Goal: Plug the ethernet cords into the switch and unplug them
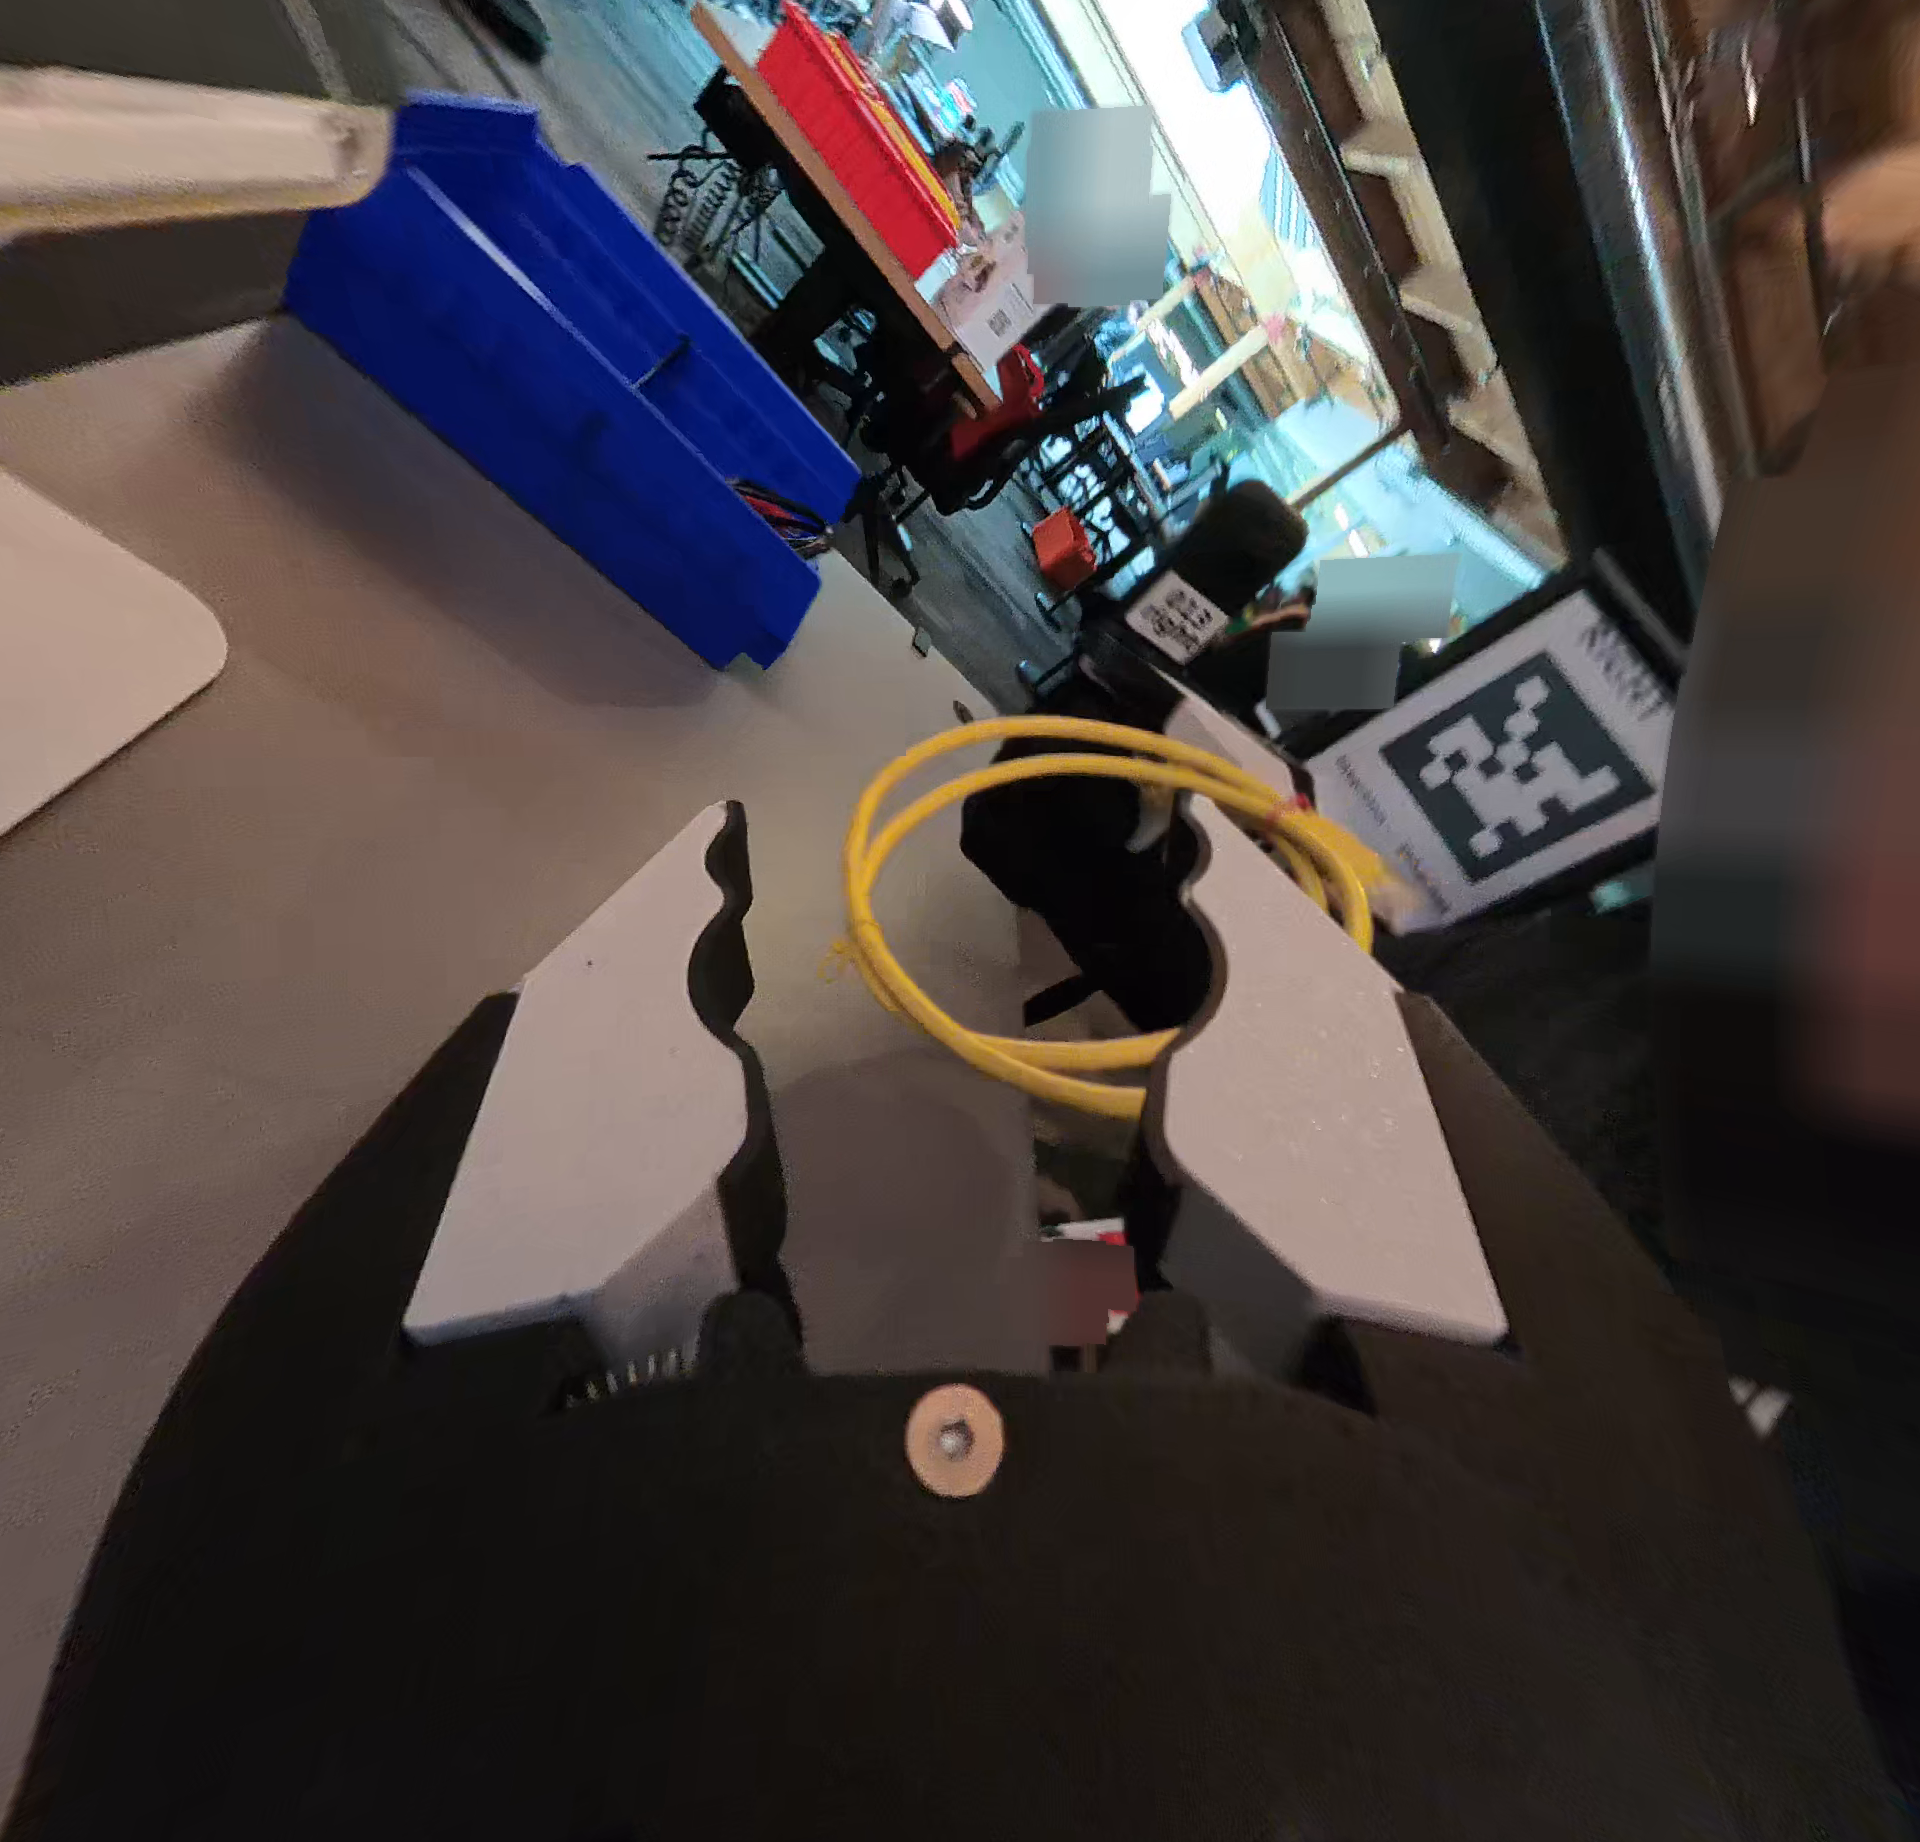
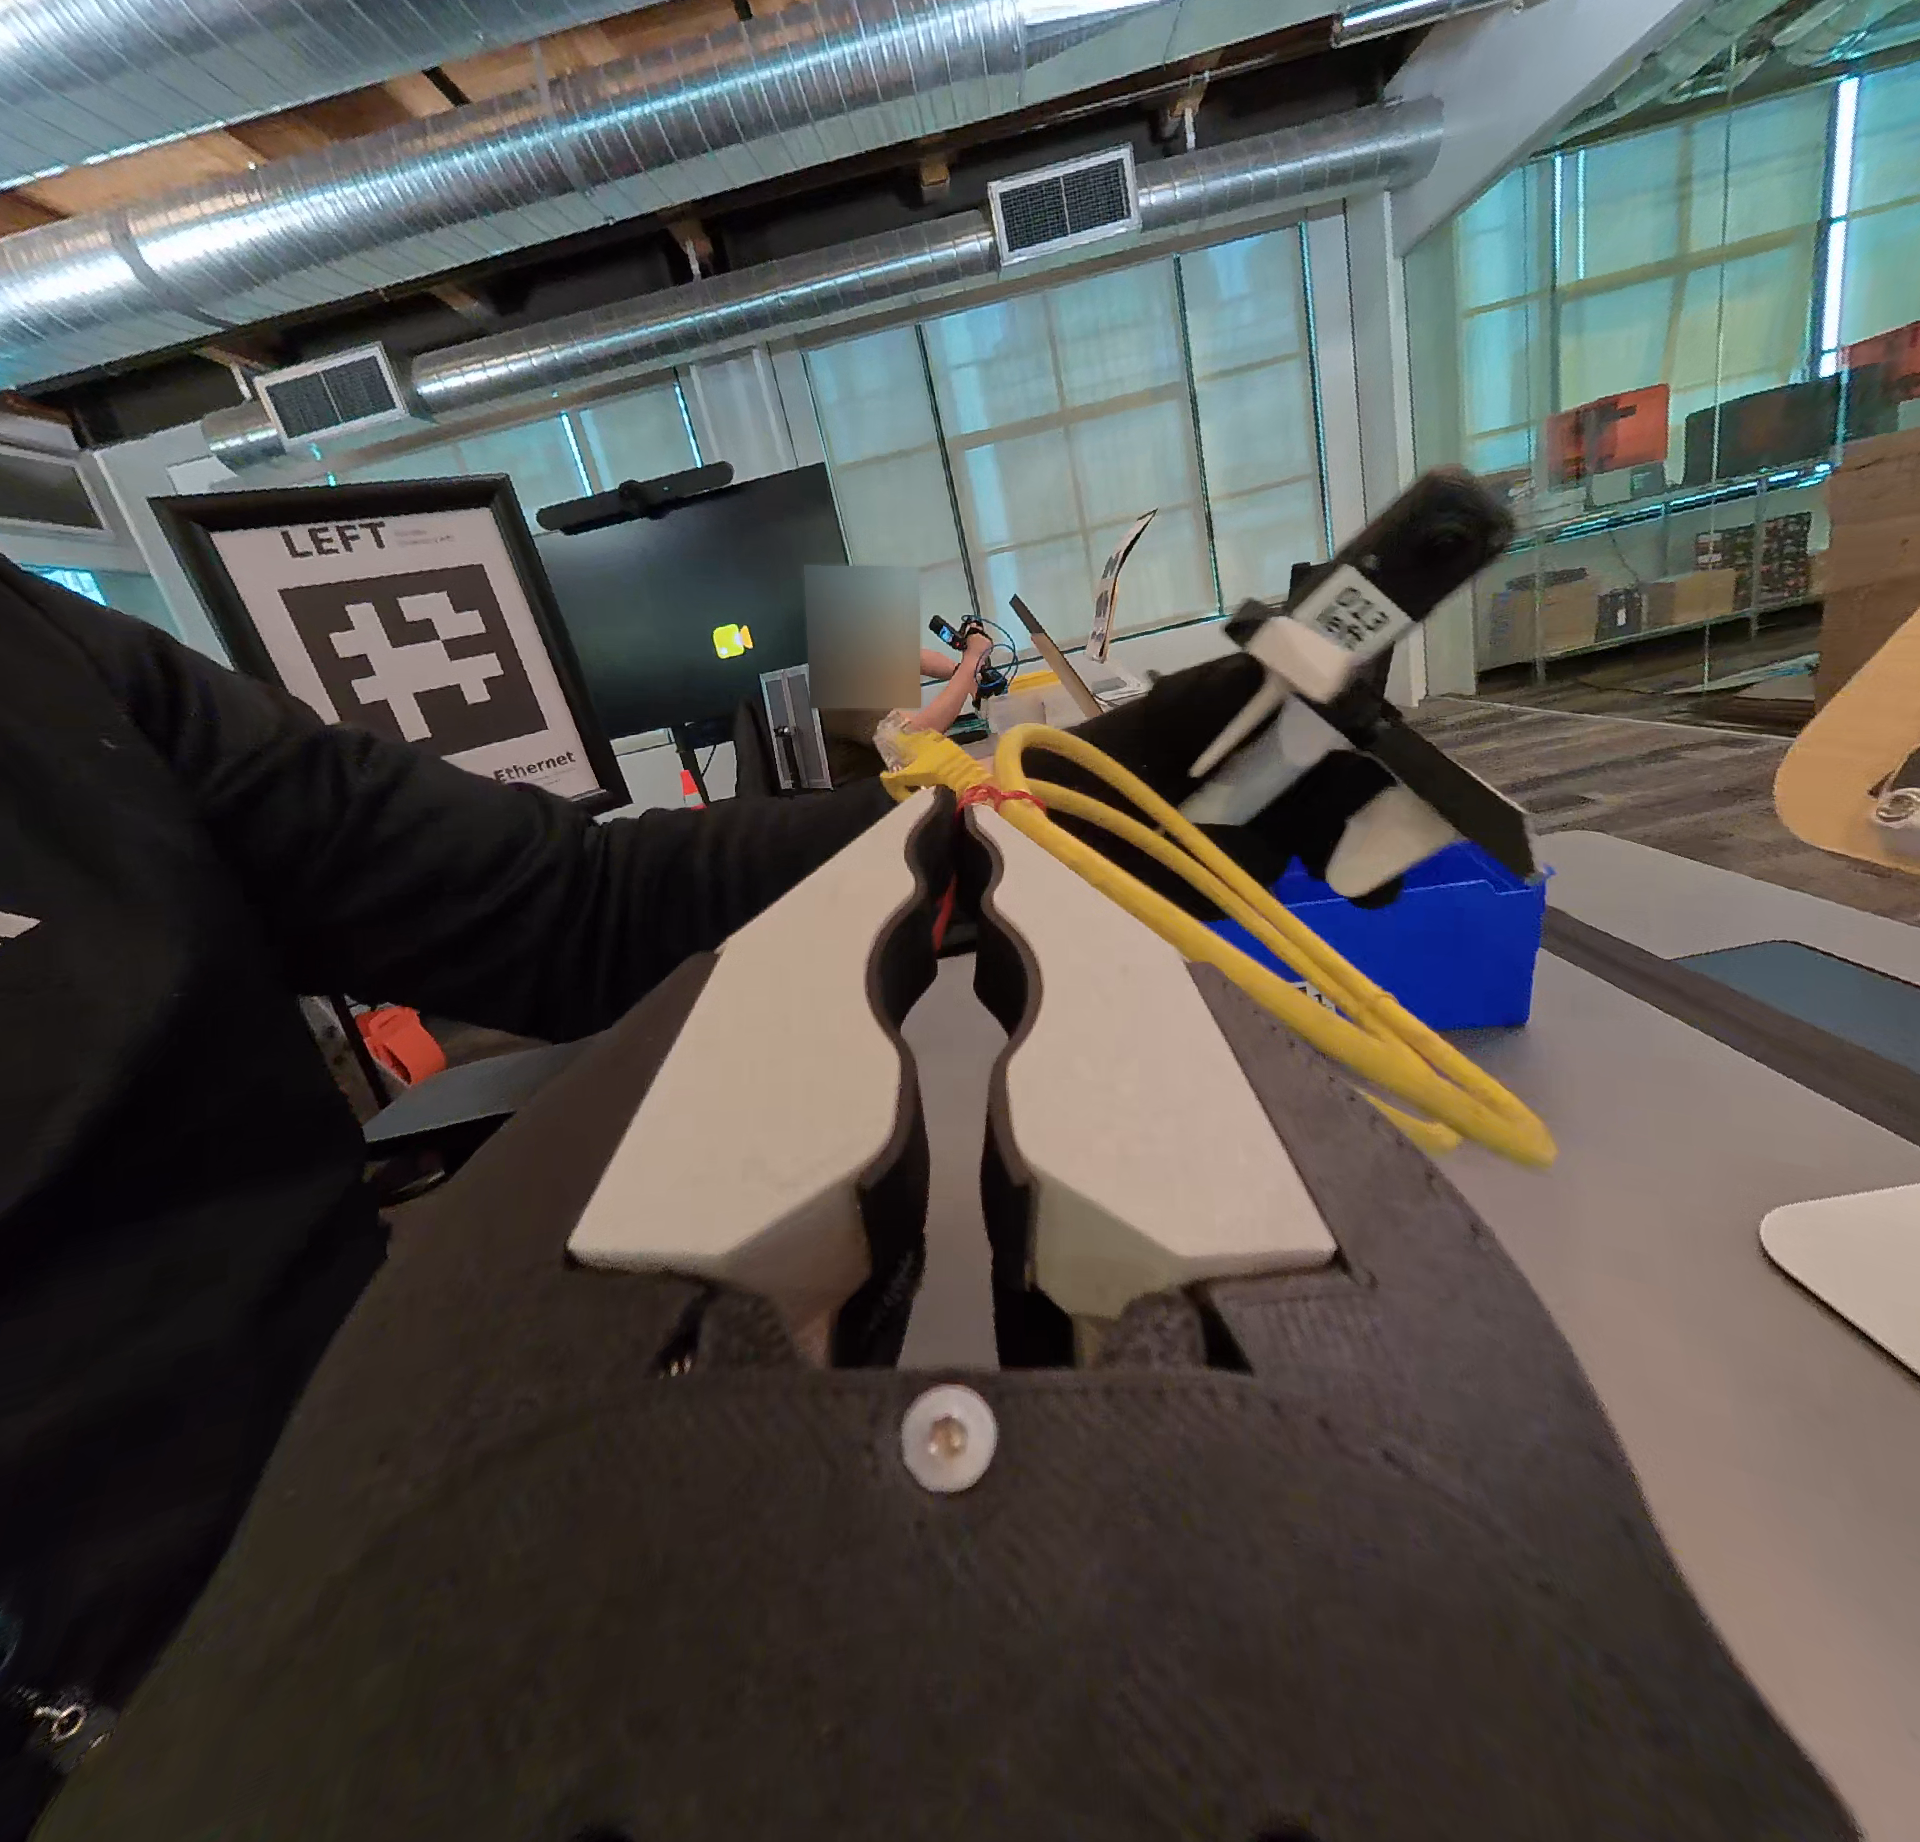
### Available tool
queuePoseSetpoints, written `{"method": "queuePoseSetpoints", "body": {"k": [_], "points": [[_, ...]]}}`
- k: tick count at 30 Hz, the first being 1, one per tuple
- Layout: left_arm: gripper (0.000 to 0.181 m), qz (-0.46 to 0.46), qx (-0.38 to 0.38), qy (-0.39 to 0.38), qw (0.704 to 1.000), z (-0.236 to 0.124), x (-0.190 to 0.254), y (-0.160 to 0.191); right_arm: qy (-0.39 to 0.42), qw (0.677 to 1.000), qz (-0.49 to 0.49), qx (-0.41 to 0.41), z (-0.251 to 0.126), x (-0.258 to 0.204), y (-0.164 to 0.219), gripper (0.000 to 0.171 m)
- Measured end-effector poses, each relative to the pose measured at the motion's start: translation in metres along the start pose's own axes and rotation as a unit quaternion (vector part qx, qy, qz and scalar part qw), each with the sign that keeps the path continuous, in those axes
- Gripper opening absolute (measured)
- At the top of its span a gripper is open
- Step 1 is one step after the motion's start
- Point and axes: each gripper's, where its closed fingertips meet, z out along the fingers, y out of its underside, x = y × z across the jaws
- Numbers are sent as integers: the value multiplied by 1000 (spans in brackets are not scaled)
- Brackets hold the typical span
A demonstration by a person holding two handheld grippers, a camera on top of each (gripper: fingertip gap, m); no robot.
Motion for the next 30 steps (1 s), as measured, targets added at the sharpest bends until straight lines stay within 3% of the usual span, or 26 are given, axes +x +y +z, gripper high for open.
{"method": "queuePoseSetpoints", "body": {"k": [3,5,7,9,11,13,15,18,22,26,30], "points": [[79,125,-7,-61,990,-7,17,14,4,1000,1,5,-4,2,-4,0],[83,236,2,-171,957,-20,13,26,7,1000,1,6,-5,3,-5,0],[95,357,14,-300,885,-35,13,35,9,1000,2,3,-6,4,-5,0],[95,438,-3,-398,806,-41,21,45,11,1000,5,4,-5,6,-3,0],[95,508,-32,-448,735,-32,33,56,10,1000,11,7,-3,6,-2,0],[95,551,-60,-456,696,-15,43,68,11,1000,12,7,-1,6,-2,0],[93,556,-74,-460,688,-6,42,76,13,1000,10,6,0,5,-3,0],[95,535,-78,-452,710,-6,34,81,20,1000,2,5,-1,3,-7,0],[96,556,-122,-435,698,18,30,91,15,1000,8,4,2,2,-7,0],[90,602,-146,-398,677,50,41,102,14,1000,14,0,6,2,-4,0],[104,647,-110,-414,631,67,63,89,17,999,27,1,4,5,-3,0]]}}
